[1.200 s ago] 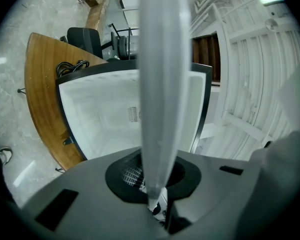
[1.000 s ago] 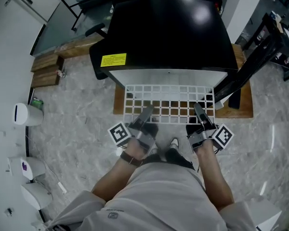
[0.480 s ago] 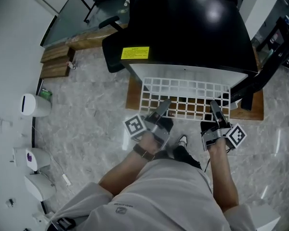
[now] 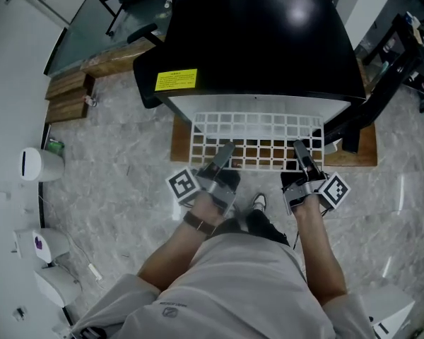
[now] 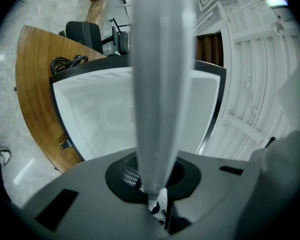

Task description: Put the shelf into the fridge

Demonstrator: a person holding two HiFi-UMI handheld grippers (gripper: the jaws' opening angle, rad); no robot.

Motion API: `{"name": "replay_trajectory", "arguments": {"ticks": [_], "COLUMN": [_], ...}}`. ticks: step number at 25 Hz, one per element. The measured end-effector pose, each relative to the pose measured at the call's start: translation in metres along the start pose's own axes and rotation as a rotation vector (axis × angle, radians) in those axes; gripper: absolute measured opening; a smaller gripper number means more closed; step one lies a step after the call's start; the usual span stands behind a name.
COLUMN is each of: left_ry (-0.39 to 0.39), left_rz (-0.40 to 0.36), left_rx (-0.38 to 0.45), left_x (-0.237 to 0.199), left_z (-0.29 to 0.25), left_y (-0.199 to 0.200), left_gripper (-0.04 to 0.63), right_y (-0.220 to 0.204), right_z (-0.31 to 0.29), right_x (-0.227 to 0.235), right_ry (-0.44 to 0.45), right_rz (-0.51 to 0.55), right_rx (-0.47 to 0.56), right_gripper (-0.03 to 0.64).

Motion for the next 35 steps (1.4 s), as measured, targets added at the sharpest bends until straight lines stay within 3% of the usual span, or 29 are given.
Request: {"name": "replay_trajectory", "arguments": {"ticks": [11,25,35], "left_ry": [-0.001,-0.008,-0.023], "left_rz": [-0.026,-0.043,-0.067], "left_rx": [0.008,0.017,0.081], "left_x": [-0.010,-0.011,-0.011], "left_z": [-0.027,-0.054,-0.080], "left_y": [0.022,0.033,0.044], "left_gripper": [0.028,0.028,0.028], "right_y": [0.001,0.010,0.015], "right_z": [-0.033,-0.059,-0.088], "right_x": [0.005,0.010,0.012], "right_ry": [-0.045,-0.041,-0.042], "right_rz": [-0.013,-0.002,0.018], "right_rx": [0.046,0.089,0.147], "right_gripper": [0.049,0.049,0.049]}}
Point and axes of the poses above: the fingertips, and each gripper's own axes: z backward along the fingers, x to its right, y out of its top, the point moved 9 cm from there along z, backward along the fingers, and after that the axes turned 8 degrees about x, right-handed, at the moved point
